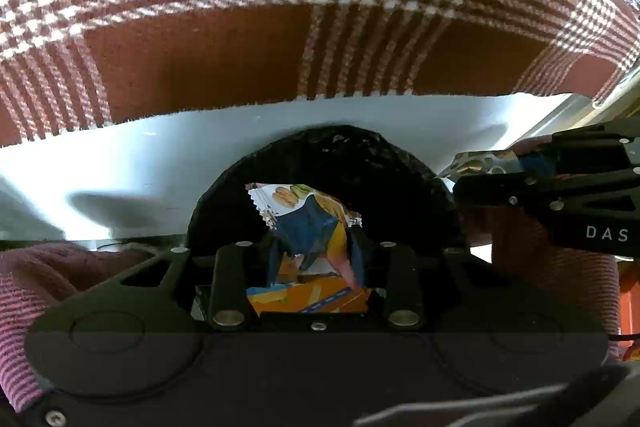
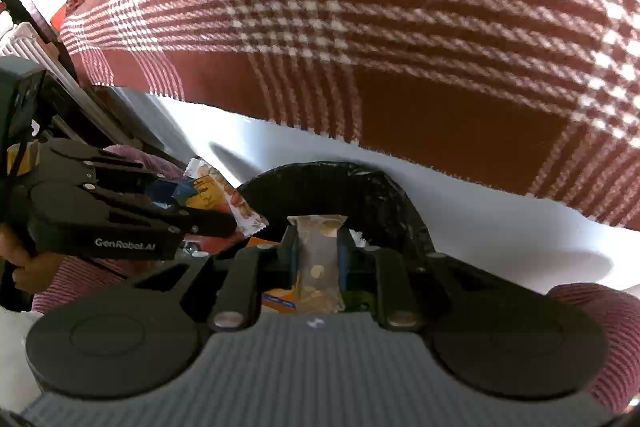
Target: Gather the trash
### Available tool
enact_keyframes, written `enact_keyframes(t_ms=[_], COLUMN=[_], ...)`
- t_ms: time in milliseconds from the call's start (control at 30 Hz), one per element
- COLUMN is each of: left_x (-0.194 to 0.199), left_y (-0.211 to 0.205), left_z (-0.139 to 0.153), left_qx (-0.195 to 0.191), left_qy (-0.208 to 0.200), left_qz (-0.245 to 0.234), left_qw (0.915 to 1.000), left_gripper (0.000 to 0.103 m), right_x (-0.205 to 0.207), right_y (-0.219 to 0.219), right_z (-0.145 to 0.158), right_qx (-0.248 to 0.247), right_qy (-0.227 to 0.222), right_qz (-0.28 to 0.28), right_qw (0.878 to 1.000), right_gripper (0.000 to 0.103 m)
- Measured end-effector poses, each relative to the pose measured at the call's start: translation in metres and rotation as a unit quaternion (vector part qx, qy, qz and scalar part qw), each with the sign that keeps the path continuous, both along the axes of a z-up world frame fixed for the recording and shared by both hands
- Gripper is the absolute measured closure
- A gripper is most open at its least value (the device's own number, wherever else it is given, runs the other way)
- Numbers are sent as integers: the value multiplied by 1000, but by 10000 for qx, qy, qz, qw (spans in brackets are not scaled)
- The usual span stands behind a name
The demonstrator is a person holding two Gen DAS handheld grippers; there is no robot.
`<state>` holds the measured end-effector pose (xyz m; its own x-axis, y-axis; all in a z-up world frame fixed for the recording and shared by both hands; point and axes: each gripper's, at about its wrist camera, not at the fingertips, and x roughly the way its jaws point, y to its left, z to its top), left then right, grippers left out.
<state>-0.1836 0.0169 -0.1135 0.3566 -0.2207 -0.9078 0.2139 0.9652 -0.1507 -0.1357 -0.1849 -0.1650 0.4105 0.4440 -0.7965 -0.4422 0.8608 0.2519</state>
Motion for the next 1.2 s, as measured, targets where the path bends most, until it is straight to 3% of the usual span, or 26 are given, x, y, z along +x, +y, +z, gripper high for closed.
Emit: enact_keyframes(t_ms=[367, 767, 900, 1000, 1200], left_x=[3, 5, 5, 5, 6], left_y=[-4, -3, -3, -5, -4], left_z=[-25, -26, -26, -25, -25], left_qx=[112, 109, 129, 145, 128], left_qy=[62, 94, 85, 73, 94], left_qz=[76, 158, 173, 186, 282], left_qw=[9999, 9998, 9997, 9997, 9995], left_gripper=[67, 63, 55, 52, 35], right_x=[5, 7, 7, 7, 8], right_y=[14, 16, 16, 16, 17], right_z=[-9, -14, -14, -14, -14], right_qx=[-64, -80, -75, -75, -93], right_qy=[146, 175, 174, 186, 178], right_qz=[16, 32, 34, 38, -2], right_qw=[9999, 9998, 9998, 9998, 9998], right_gripper=[76, 75, 54, 48, 38])
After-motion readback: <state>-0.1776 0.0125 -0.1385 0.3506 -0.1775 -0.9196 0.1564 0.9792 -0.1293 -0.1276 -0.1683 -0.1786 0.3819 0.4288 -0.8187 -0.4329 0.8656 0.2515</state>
